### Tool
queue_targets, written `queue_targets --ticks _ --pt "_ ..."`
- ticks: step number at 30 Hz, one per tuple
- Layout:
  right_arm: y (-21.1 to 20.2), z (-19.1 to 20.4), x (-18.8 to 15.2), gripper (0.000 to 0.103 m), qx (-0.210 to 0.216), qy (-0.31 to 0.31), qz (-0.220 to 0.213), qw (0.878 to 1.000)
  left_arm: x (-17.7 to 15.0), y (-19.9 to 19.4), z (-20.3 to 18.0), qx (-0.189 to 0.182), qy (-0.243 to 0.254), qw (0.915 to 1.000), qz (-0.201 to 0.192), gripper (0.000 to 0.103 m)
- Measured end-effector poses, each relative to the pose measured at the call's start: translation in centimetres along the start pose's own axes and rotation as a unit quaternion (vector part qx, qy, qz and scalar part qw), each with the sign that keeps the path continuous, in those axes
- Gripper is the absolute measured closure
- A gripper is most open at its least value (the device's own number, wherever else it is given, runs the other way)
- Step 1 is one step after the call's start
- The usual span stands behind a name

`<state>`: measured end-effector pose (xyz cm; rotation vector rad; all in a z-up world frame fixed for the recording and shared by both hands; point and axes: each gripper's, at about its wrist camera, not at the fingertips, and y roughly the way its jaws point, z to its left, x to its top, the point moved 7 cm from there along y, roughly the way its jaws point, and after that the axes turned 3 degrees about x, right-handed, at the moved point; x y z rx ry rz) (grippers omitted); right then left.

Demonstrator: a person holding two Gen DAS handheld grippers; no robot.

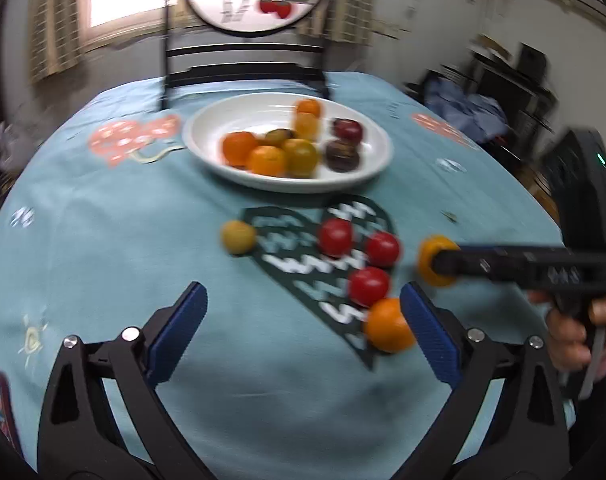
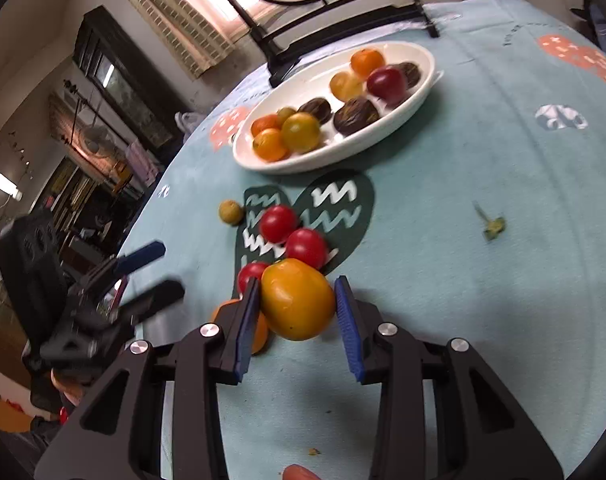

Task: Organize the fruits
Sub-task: 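Grasp a yellow citrus with the right tool while the left tool grasps an orange, then place the yellow citrus and orange onto the white plate, opening both tools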

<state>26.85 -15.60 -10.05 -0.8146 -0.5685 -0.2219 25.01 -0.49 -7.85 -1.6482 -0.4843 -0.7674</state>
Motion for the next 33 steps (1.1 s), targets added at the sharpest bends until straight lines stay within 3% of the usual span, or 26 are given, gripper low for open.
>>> queue_targets --ticks 5,10,15,25,33 --pt "-0.1 -0.1 0.1 0.065 -0.006 0.001 -0.002 1.000 -1.2 0.9 -2.9 -0.036 0.049 0.9977 0.028 0.030" --pt "-0.1 0.3 0.1 0.065 -0.010 -0.009 -0.003 1.000 -1.8 1.5 -3.9 -0.074 0.046 0.9947 0.054 0.032" --pt "-0.3 0.4 0.1 0.065 -0.012 -0.014 -0.006 1.000 -2.2 2.3 -5.0 -0.067 0.056 0.9940 0.066 0.038" --pt "-0.4 0.5 -0.1 0.065 -0.023 -0.024 -0.010 0.999 -2.7 3.7 -5.5 -0.056 0.053 0.9929 0.090 0.061" --pt "-0.2 0.7 -0.4 0.065 -0.031 -0.035 -0.008 0.999 -2.6 3.2 -5.3 -0.061 0.042 0.9936 0.085 0.061"
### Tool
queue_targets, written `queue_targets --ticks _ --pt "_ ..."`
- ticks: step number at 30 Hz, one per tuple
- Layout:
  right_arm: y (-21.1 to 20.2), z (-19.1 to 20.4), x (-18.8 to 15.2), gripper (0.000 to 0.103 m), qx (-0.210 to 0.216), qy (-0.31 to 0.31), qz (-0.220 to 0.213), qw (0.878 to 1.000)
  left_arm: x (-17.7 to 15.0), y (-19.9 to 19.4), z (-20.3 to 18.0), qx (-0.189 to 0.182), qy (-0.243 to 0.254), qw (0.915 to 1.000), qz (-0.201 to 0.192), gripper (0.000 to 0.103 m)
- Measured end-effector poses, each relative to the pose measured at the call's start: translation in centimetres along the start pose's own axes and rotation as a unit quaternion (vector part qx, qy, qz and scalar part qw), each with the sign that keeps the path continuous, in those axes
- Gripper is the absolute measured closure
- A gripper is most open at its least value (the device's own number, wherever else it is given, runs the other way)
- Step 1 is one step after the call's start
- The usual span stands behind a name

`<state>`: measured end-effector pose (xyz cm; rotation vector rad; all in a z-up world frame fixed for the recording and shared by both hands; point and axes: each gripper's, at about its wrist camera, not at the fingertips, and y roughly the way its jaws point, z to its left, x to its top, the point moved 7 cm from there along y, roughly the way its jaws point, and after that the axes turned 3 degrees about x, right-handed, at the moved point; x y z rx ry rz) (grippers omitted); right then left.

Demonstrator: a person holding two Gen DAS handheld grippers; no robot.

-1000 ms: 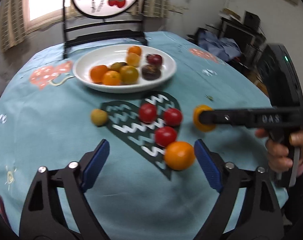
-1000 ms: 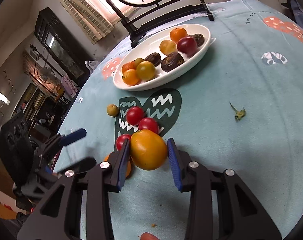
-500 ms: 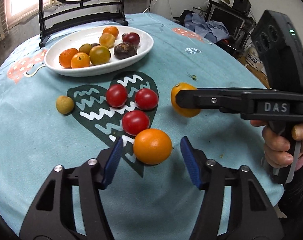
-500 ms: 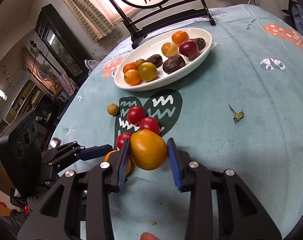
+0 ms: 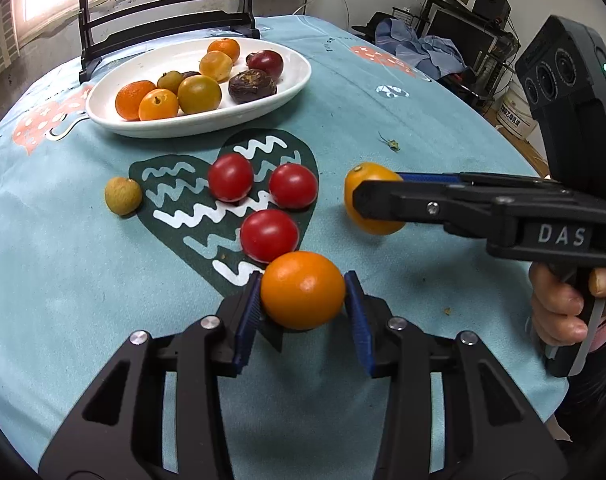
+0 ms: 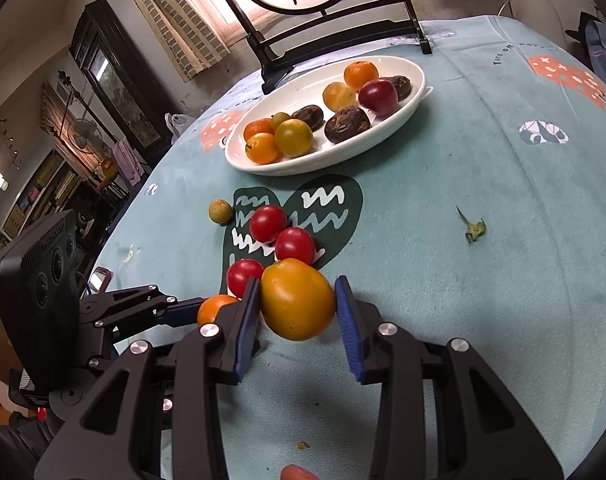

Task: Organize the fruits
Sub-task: 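Place the yellow citrus and orange onto the white plate, opening both tools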

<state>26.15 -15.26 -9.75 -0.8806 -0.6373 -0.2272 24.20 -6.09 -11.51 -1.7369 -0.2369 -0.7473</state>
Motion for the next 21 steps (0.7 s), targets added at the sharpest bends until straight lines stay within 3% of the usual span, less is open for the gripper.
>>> queue_targets --ticks 5,11,15,21 --pt "0.1 1.2 0.9 0.065 0.048 0.003 -0.012 0.999 1.5 -2.1 0.8 -0.013 -0.018 0.9989 -0.041 0.061" --pt "0.3 1.6 6.5 0.065 0.021 -0.009 -0.084 0.996 6.8 -2.8 4.3 0.018 -0.063 0.9943 -0.084 0.061" --pt "1.8 0.3 10.6 0.065 -0.001 0.001 -0.112 0.994 11.5 -1.7 7.5 0.086 -0.088 0.9861 -0.112 0.061" --pt "5.8 -2.3 13.2 0.065 -0.031 0.014 -0.104 0.994 15.4 1.7 11.1 0.118 -0.118 0.9807 -0.103 0.061"
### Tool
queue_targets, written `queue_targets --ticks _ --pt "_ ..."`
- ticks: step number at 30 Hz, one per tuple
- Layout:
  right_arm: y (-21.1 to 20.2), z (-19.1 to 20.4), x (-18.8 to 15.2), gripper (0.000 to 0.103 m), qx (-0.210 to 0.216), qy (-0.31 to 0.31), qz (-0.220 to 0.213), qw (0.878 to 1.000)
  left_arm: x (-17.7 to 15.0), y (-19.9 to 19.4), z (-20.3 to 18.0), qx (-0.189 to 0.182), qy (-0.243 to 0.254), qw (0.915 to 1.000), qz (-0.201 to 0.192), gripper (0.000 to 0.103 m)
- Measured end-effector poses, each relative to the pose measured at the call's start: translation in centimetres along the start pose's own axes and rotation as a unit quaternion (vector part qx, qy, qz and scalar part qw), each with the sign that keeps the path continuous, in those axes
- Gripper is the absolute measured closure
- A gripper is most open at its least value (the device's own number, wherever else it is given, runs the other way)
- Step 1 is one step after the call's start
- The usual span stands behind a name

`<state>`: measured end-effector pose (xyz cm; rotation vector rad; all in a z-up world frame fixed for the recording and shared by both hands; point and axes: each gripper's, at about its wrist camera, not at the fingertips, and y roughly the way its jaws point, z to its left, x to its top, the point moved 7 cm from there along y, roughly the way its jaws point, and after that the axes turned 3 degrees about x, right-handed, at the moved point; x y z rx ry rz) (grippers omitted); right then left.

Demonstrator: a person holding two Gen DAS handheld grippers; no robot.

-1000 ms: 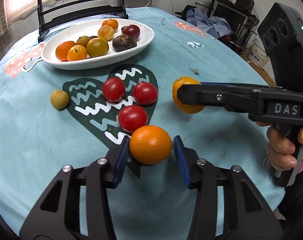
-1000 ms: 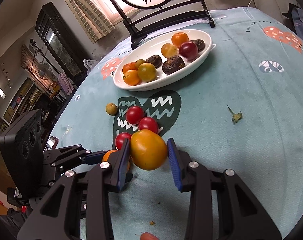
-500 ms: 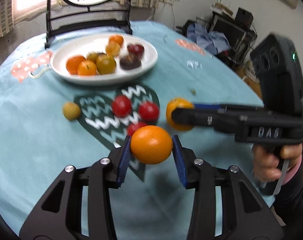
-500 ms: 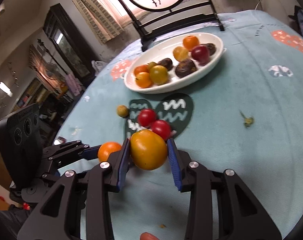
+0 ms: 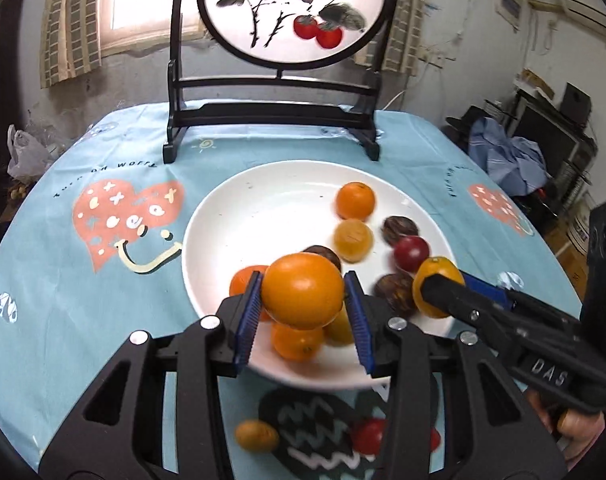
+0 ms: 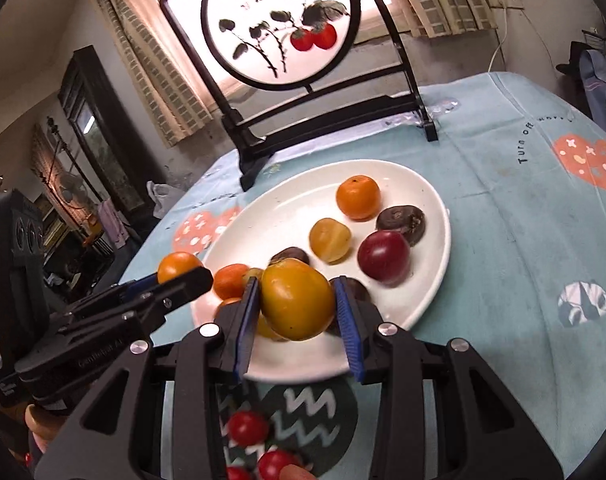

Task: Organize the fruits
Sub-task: 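Place the yellow citrus and orange onto the white plate, opening both tools, then grasp a red tomato with the right tool while the left tool grasps another tomato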

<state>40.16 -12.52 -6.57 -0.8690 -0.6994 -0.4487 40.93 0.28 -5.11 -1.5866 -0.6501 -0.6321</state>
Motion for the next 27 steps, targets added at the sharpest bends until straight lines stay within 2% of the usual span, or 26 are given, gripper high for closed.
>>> queue_targets --ticks 4,5,6,7,8,9,11,13,17,19,22,25,26,27 --pt "1.0 -0.5 0.2 0.064 -0.012 -0.011 -0.002 1.000 0.3 1.7 0.5 0.016 -0.001 0.9998 0.011 0.061" --pt "1.0 -0.5 0.1 0.060 -0.009 -0.009 -0.004 1.000 0.3 1.9 0.7 0.018 0.000 0.9998 0.012 0.061" --pt "0.9 -0.5 0.1 0.044 -0.009 -0.007 -0.007 1.000 0.2 1.7 0.8 0.023 0.001 0.9997 0.011 0.059" --pt "0.6 -0.5 0.1 0.025 -0.014 -0.005 -0.011 1.000 0.2 1.5 0.9 0.032 0.003 0.9995 0.005 0.040" --pt "0.2 -0.3 0.1 0.019 -0.014 -0.005 -0.017 1.000 0.4 0.9 1.0 0.050 0.007 0.9987 -0.007 0.024" --pt "-0.5 -0.2 0.3 0.012 -0.012 -0.006 -0.026 1.000 0.5 0.2 1.1 0.064 0.012 0.9976 -0.022 0.022" --pt "-1.5 0.0 0.4 0.005 -0.019 -0.010 -0.041 0.999 0.4 -1.5 1.0 0.079 0.024 0.9956 -0.044 0.014" --pt "-2.4 0.3 0.4 0.003 -0.026 -0.015 -0.050 0.998 0.2 -2.7 1.0 0.081 0.023 0.9950 -0.054 0.011" --pt "-3.8 0.6 -0.3 0.003 -0.070 -0.021 -0.054 0.996 -0.9 -4.8 1.6 0.088 0.021 0.9936 -0.067 0.005" --pt "-5.0 1.7 -0.5 0.003 -0.059 -0.050 -0.066 0.995 -1.5 -5.6 1.9 0.092 0.019 0.9929 -0.072 0.005" --pt "-7.4 3.7 -0.8 0.003 -0.035 -0.114 -0.119 0.986 -2.2 -6.7 2.6 0.102 0.019 0.9915 -0.079 0.004" --pt "-8.5 4.4 -2.0 0.001 0.011 -0.128 -0.155 0.979 -3.1 -7.4 3.5 0.109 0.014 0.9907 -0.079 0.004" --pt "-8.0 4.3 -2.4 0.001 0.020 -0.119 -0.133 0.984 -3.4 -7.6 4.0 0.110 0.010 0.9908 -0.077 0.004" --pt "-7.2 4.2 -3.0 0.001 0.033 -0.108 -0.091 0.989 -3.7 -7.7 4.5 0.111 0.004 0.9911 -0.073 0.004"
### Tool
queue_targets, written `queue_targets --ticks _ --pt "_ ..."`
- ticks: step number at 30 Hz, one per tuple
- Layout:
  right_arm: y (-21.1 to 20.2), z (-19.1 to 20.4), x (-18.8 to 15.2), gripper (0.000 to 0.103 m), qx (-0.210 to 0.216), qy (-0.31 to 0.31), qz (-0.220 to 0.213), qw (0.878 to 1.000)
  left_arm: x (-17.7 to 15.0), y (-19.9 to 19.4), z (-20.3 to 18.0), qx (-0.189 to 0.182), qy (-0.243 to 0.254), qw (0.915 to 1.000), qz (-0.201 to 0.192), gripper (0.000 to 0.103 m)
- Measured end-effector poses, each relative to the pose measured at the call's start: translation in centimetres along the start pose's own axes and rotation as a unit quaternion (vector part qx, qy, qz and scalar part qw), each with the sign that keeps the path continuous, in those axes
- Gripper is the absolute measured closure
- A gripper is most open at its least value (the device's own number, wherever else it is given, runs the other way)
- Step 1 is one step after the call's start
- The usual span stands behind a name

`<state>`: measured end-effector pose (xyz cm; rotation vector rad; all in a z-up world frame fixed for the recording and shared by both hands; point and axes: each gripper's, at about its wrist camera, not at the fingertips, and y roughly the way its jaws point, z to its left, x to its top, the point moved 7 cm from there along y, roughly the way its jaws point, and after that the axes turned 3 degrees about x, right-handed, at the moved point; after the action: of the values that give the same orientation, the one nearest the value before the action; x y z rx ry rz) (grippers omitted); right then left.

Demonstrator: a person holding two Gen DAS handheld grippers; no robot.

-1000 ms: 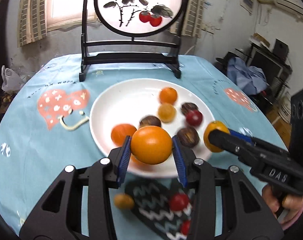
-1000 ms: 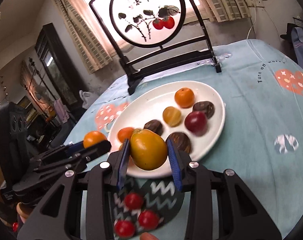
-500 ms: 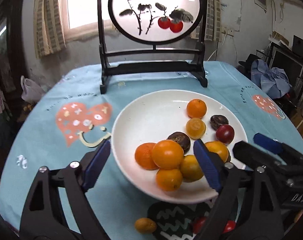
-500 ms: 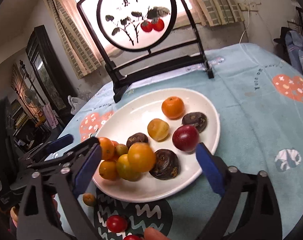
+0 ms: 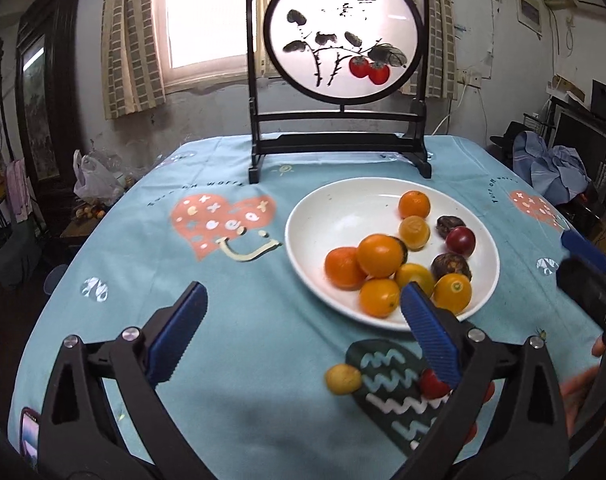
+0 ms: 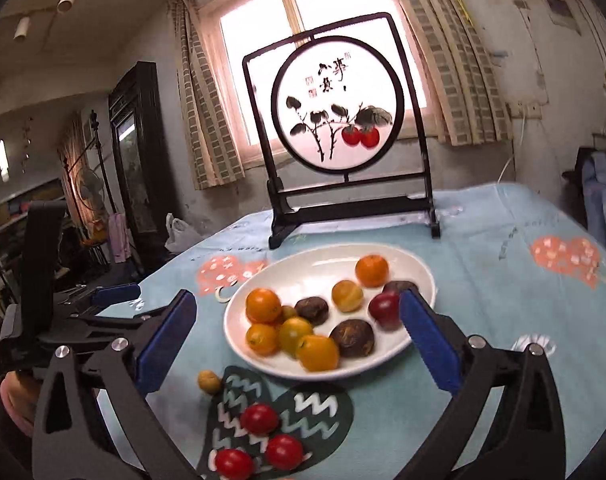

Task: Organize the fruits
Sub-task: 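Grasp a red tomato with the right tool while the left tool grasps another tomato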

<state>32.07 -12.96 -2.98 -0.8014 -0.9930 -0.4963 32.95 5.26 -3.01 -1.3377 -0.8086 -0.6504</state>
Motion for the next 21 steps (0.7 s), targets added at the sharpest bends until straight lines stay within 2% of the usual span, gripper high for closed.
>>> queue_targets --ticks 1,2,4,9,11,13,15,17,21 --pt "0.8 -0.1 -0.7 0.001 0.002 0.013 0.046 0.999 -0.2 0.0 0.3 0.001 -0.003 1.0000 0.005 0.004" --pt "1.6 -0.4 -1.6 0.001 -0.019 0.021 0.095 0.995 -0.5 0.0 0.8 0.001 -0.007 0.9999 0.009 0.004" --pt "2.5 -0.8 -2.6 0.001 -0.038 0.013 0.142 0.989 -0.9 -0.2 1.6 0.011 -0.013 0.9998 0.011 0.004" --pt "3.0 -0.5 -4.0 0.002 -0.050 -0.016 0.183 0.982 -1.3 -0.2 3.3 0.035 -0.027 0.9989 0.019 0.003" --pt "2.8 -0.3 -4.7 0.011 -0.048 -0.017 0.202 0.978 -1.7 0.1 3.7 0.030 -0.037 0.9984 0.032 0.003" --pt "2.6 -0.3 -5.6 0.028 -0.048 -0.010 0.213 0.976 -2.0 0.4 3.8 0.022 -0.043 0.9979 0.043 0.003" --pt "2.7 -0.4 -6.3 0.036 -0.049 -0.013 0.225 0.973 -2.1 0.5 3.8 0.016 -0.046 0.9976 0.048 0.003" --pt "2.8 -0.2 -6.9 0.038 -0.051 -0.024 0.232 0.971 -2.2 0.4 3.6 0.017 -0.042 0.9978 0.047 0.003" --pt "3.1 0.6 -7.5 0.048 -0.044 -0.041 0.242 0.968 -2.3 0.3 3.3 0.019 -0.035 0.9982 0.046 0.003"
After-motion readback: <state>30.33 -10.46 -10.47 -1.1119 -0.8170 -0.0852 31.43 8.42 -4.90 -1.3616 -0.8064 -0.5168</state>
